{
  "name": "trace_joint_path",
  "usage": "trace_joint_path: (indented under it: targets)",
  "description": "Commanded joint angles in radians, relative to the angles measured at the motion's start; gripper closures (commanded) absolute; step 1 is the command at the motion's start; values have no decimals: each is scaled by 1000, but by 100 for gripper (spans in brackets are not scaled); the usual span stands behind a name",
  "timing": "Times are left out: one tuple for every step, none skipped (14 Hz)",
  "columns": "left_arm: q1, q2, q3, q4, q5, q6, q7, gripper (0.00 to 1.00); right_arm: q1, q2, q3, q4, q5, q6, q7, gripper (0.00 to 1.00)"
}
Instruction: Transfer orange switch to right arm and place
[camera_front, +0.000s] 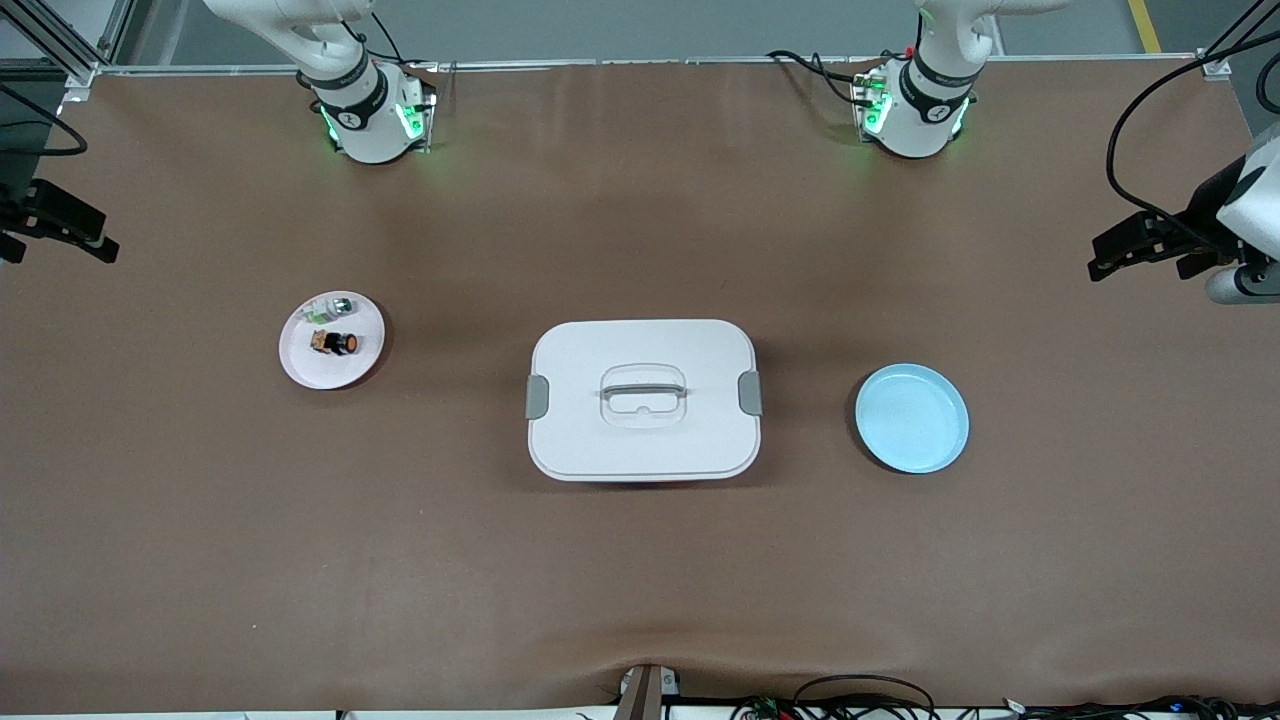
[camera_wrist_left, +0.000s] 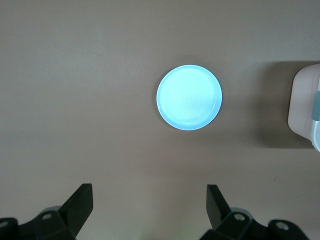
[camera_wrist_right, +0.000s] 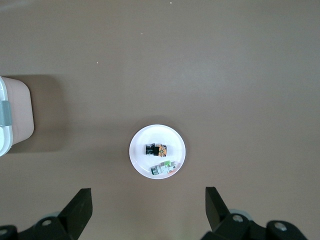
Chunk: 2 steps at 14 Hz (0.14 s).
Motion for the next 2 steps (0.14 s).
trace_joint_path:
  targets:
    - [1, 10, -6, 29, 6, -25, -10, 0, 7, -5, 0, -13, 0, 12, 23, 0]
    - [1, 10, -6, 29, 6, -25, -10, 0, 7, -5, 0, -13, 0, 12, 23, 0]
